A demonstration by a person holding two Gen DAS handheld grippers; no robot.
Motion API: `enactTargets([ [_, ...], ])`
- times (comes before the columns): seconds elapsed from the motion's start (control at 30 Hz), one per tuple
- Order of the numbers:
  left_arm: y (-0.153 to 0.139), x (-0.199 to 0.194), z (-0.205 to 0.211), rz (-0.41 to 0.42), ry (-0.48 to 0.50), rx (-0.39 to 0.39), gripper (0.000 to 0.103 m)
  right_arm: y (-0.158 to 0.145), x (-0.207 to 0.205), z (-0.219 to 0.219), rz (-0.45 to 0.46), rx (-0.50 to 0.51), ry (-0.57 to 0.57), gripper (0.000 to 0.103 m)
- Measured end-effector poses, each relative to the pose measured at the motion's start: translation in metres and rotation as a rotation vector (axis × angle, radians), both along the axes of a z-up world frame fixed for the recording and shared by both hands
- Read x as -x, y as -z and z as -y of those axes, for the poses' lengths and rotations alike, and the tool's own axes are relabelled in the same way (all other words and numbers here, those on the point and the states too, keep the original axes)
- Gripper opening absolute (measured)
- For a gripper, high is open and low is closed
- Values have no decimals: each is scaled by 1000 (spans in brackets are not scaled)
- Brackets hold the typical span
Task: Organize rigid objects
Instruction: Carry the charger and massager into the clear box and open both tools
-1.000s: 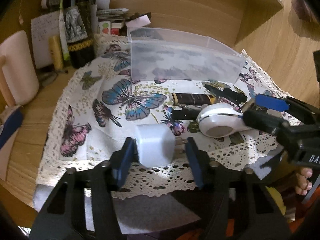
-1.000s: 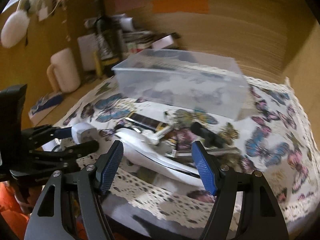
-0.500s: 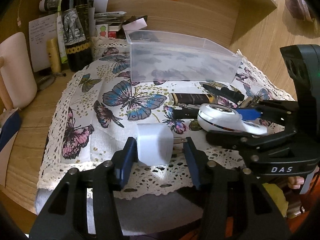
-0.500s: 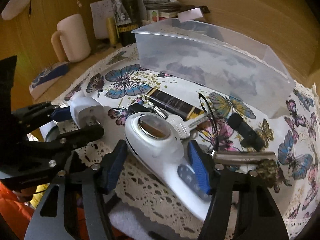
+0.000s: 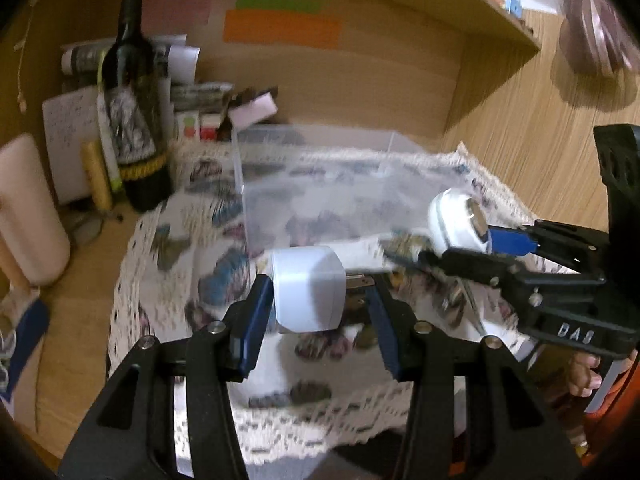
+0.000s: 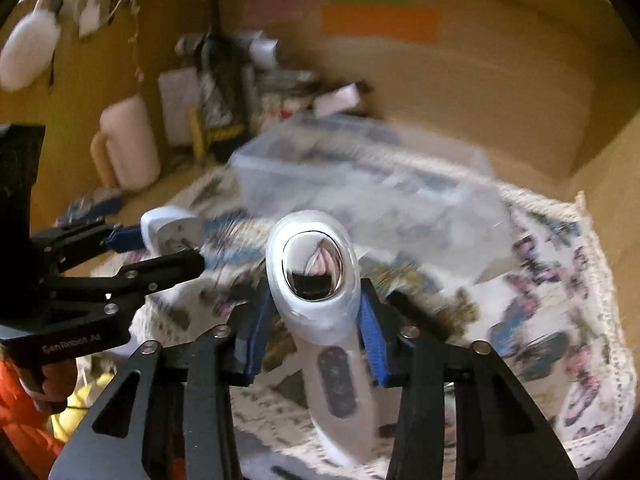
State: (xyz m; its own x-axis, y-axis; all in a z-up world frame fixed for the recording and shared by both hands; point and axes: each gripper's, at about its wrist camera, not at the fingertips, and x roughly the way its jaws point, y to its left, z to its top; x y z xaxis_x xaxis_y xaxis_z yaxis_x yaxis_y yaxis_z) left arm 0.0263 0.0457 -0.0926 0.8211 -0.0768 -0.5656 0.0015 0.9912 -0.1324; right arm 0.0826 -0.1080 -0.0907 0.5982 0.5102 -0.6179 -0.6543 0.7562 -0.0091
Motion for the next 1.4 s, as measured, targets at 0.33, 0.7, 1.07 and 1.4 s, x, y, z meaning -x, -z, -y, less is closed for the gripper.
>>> enactTargets([
  [0.33,-42,-32,-3,77,3,-3,48,-58,-26,36,154,-140,120,37],
  [0.7,-61,-89,-18,64,-23,-19,48,-92,-81,31,239,-153,179,37],
  [1.07,-33,-147,-24,-89,-30,-1,48,-63,-139,-5,176,-62,140,37],
  [1.4,-9,-167,-17,-152,-6,-37,48,-17,-165,-32,60,89,99,37],
])
